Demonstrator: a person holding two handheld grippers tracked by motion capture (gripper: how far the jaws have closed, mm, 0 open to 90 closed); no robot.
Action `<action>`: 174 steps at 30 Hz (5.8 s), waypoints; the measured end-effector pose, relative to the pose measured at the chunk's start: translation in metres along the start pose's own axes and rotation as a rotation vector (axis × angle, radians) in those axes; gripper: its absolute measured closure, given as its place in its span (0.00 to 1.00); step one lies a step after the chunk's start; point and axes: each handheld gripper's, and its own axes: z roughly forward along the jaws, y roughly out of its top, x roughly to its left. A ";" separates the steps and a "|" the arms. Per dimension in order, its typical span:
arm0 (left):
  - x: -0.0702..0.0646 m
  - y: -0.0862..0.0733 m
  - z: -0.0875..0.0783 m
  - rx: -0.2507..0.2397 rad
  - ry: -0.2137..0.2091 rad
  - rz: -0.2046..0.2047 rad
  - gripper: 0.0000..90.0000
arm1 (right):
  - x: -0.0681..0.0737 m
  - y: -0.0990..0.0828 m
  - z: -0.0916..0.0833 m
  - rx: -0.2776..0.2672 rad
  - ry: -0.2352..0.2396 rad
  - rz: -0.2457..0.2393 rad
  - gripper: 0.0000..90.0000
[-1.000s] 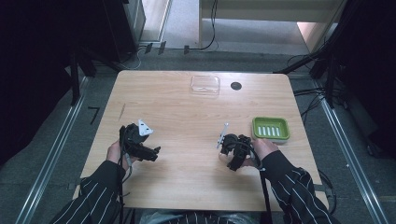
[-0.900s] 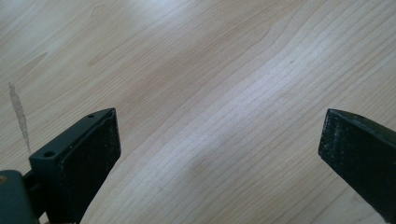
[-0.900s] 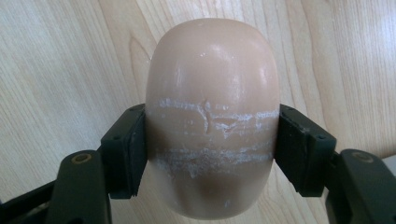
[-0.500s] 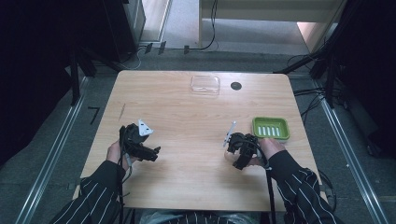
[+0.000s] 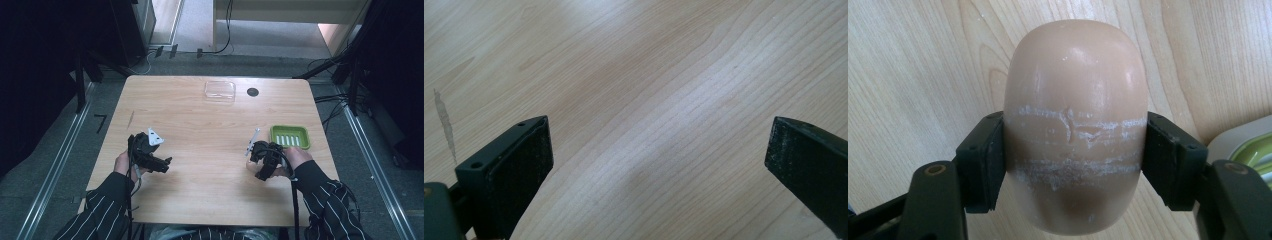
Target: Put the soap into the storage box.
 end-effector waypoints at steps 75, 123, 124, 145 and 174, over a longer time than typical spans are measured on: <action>0.000 0.000 0.003 0.001 -0.002 -0.006 0.00 | -0.061 -0.058 -0.026 -0.005 -0.103 0.099 0.37; 0.000 0.000 0.004 0.002 -0.004 -0.007 0.00 | -0.105 -0.050 -0.020 0.008 -0.170 0.110 0.37; 0.000 0.000 0.004 0.002 -0.004 -0.007 0.00 | -0.106 -0.050 -0.020 0.011 -0.171 0.108 0.37; 0.001 0.000 0.004 0.008 -0.003 -0.007 0.00 | -0.127 -0.055 -0.001 0.018 -0.145 0.109 0.37; 0.001 0.000 0.005 0.011 -0.002 -0.007 0.00 | -0.138 -0.052 0.023 0.032 -0.121 0.115 0.37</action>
